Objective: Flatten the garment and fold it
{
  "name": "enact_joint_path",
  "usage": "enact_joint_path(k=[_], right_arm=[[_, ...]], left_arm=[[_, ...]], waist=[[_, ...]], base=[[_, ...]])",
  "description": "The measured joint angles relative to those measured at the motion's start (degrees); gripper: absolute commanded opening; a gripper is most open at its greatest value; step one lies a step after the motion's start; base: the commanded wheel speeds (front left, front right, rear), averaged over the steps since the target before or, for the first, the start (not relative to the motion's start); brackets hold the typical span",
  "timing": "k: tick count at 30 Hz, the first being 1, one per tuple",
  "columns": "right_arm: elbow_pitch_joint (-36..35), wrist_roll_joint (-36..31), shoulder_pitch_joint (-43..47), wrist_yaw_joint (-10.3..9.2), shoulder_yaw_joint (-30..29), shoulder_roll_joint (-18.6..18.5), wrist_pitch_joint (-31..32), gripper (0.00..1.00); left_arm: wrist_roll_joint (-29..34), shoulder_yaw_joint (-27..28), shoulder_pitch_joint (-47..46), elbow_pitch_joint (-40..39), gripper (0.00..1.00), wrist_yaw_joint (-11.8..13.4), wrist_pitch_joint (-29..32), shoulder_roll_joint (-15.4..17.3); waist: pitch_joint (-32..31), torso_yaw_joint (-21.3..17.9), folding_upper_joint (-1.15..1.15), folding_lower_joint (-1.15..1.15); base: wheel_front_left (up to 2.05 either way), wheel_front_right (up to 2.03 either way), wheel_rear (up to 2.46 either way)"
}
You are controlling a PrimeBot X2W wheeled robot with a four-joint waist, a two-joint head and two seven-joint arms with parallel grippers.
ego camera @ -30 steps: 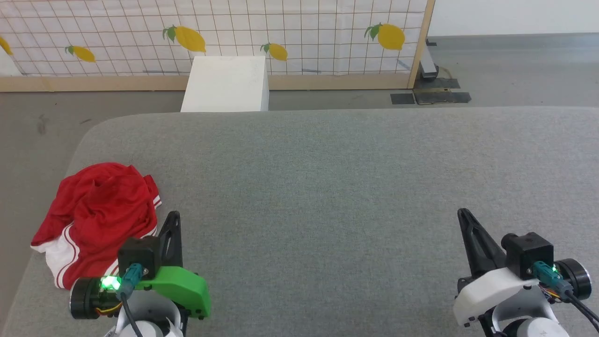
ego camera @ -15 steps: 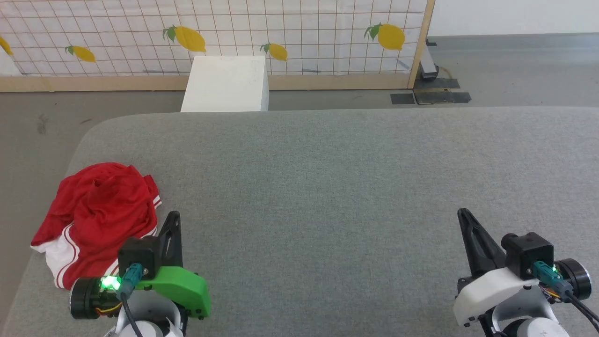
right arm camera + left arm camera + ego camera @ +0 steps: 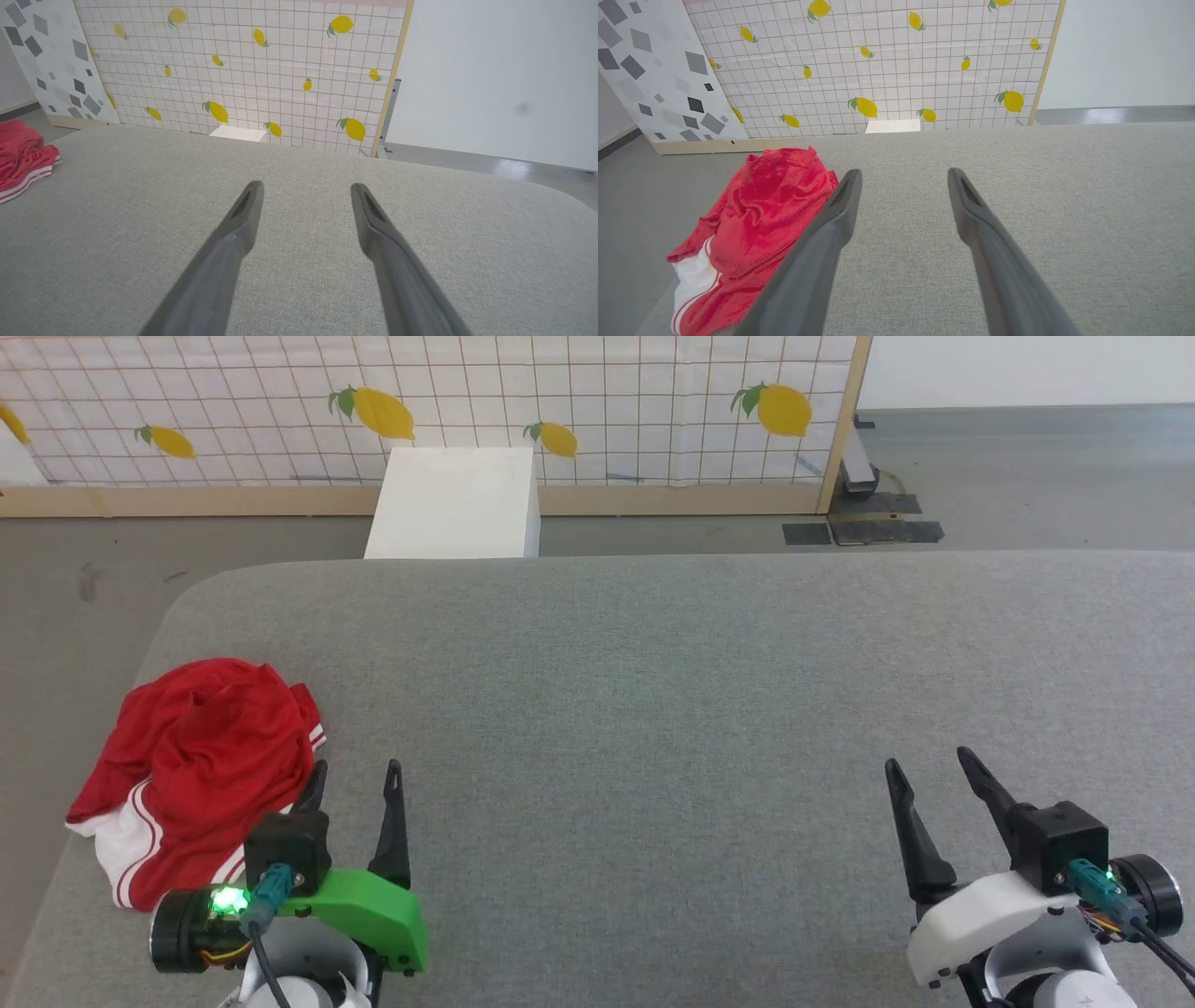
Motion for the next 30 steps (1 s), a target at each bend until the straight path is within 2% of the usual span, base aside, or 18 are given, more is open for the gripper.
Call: enact_joint_path(k=[11, 30], right_arm=[[0.8, 0.2, 0.0, 0.00, -0.5, 0.0, -1.1, 1.00], [2.0, 0.7, 0.0, 0.00, -0.8, 0.0, -3.5, 1.00]], left_arm=[[-0.6, -0.7, -0.2, 0.9, 1.00, 1.0, -1.3, 0.0], [-1.6, -1.1, -0.2, 1.8, 1.00, 2.6, -3.5, 0.4]], waist=[[-0.1, 2.1, 0.00, 0.00], [-0.1, 9.0, 0.00, 0.00]], base=[[0.00, 0.00, 0.00], [0.00, 0.00, 0.00]])
